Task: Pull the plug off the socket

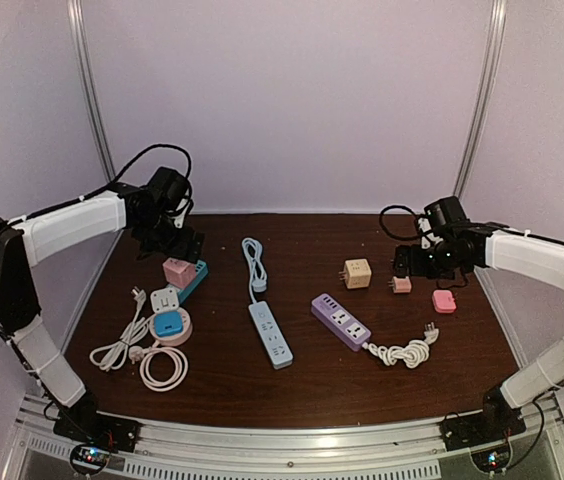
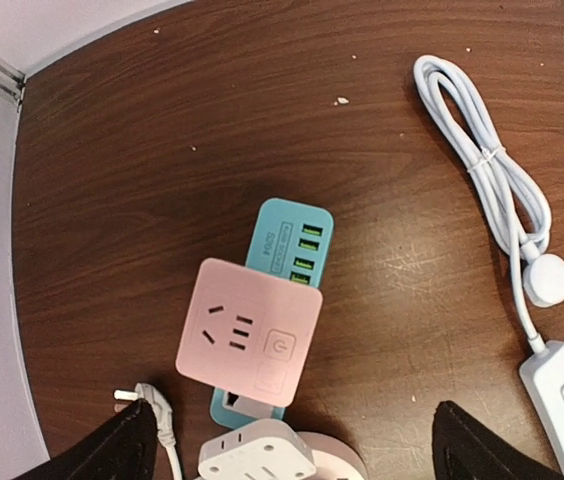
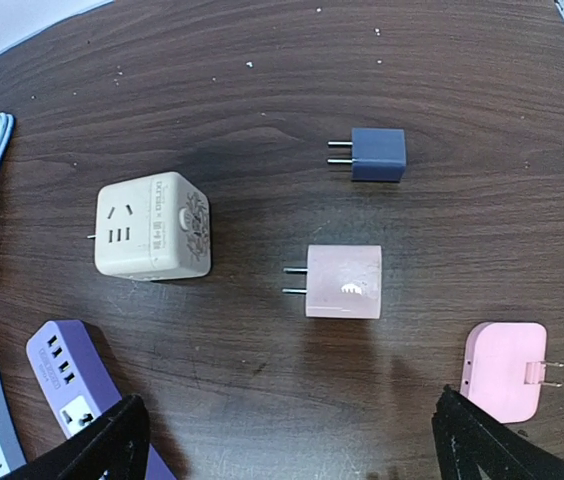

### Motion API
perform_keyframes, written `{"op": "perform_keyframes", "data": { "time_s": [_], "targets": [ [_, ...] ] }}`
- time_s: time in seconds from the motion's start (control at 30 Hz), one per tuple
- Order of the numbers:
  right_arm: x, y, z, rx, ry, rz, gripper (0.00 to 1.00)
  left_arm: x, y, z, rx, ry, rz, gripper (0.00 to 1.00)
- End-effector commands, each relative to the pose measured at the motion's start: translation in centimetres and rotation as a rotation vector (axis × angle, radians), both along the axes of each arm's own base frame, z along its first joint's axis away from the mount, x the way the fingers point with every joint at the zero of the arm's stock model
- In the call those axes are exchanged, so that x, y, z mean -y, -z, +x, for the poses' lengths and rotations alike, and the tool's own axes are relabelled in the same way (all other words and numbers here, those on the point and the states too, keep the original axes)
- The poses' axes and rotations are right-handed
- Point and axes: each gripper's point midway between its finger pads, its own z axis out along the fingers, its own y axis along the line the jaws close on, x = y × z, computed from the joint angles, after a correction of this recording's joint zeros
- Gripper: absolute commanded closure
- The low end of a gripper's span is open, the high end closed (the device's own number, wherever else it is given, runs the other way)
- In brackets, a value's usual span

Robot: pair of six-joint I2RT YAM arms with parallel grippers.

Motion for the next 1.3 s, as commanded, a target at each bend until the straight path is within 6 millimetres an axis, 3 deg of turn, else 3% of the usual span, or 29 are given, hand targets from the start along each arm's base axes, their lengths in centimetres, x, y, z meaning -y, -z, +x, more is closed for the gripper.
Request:
{"op": "perform_keyframes", "data": {
  "time_s": [0.0,0.23,0.73,0.93,1.27],
  "targets": [
    [-1.8,-1.0,-0.4,0.033,-0.047,0.075,0.0,-0.8,0.5,2.3,0.006,0.056,0.073,0.02],
    [-2.8,-1.1,-1.2,0.041,-0.075,0.111,0.0,-0.8,3.7,3.1,-0.086,0.094,0.053,0.06],
    [-4.1,-0.6,-2.0,0.037,-0.09,0.142,0.0,-0.5,6.1,2.8,-0.143,0.066,0.032,0.32],
    [-4.9,-0.4,-2.2,0.035,-0.096,0.157,0.0,1.1,5.2,2.9,-0.131,0.005,-0.075,0.42],
    [-6.7,-0.3,-2.2,0.029,-0.119,0.173,0.0,6.7,4.2,2.4,-0.093,-0.062,-0.196,0.51]
  ]
}}
